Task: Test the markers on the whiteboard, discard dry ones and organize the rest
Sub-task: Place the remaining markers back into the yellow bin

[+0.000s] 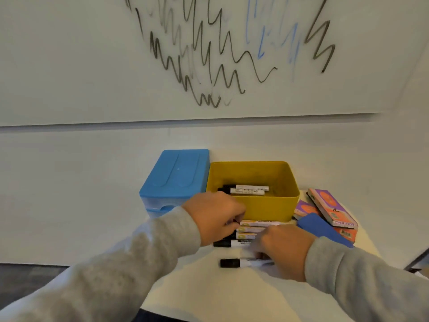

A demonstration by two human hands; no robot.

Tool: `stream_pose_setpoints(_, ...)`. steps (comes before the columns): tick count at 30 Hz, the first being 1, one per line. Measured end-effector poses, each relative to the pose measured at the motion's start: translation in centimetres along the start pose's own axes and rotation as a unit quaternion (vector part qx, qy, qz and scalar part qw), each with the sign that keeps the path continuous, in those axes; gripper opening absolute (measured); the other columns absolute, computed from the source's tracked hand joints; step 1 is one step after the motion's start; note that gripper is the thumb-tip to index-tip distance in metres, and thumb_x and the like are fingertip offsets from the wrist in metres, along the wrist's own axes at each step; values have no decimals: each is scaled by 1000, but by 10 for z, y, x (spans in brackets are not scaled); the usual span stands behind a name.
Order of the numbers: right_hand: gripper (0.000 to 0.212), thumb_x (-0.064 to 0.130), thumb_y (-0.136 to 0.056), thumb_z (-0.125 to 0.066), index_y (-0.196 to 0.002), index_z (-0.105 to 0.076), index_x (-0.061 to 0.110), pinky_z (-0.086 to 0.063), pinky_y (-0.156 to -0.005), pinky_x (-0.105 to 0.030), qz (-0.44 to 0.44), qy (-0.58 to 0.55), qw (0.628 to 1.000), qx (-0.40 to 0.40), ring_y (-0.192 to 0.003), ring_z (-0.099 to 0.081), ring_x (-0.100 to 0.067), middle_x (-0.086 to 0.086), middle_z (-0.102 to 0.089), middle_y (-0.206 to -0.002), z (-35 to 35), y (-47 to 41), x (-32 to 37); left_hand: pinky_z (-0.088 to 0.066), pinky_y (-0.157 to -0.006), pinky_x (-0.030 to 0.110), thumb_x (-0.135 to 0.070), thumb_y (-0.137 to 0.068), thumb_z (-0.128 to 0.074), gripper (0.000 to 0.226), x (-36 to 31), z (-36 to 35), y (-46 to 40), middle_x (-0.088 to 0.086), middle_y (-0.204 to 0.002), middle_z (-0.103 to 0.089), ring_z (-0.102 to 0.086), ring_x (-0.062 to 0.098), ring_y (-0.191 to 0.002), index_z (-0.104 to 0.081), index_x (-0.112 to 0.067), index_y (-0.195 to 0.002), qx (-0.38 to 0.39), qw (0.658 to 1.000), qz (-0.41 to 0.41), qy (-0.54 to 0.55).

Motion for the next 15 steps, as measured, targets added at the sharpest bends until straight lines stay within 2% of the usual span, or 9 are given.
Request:
stream_pose_setpoints(3,16,37,-88,-60,-100,-65,27,-53,-76,-31,-21,-14,1000,5,-91,-64,-19,6,-68,-100,12,8,-9,-54,-73,37,-34,-100,-50,16,-4,-22,2,-1,-104,-65,-63,23,-90,-60,-24,-107,25,999,7,-41)
stream_pose_setpoints(8,15,40,-90,-65,-101,-68,31,-51,-85,-29,-53,2,998,20,-94,-59,-9,12,-66,-100,54,32,-38,-56,-78,42,-37,-100,-51,28,-13,-49,4,5,-114,-63,-65,32,-97,-58,-21,-122,37,996,8,-81)
stream_pose_setpoints(12,9,39,-90,-67,-95,-70,32,-46,-71,-21,-85,4,996,1,-79,-57,-6,14,-65,-90,91,41,-67,-56,-80,42,-38,-100,-51,31,-14,-64,0,5,-118,-61,-64,31,-100,-57,-21,-124,60,995,17,-79)
stream_pose_setpoints(15,1,35,-88,-71,-89,-71,34,-47,-67,-22,-102,-5,994,-47,-71,-58,-6,15,-65,-81,121,36,-87,-55,-82,42,-38,-99,-52,30,-15,-71,1,5,-120,-61,-63,29,-103,-57,-21,-124,72,994,14,-77)
Point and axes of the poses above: each hand's wrist, its own y-axis away from the middle knuckle, its own z-axis out of the back of the hand, x = y × z, the point moved 10 cm from there along -y, towards the middle knuckle
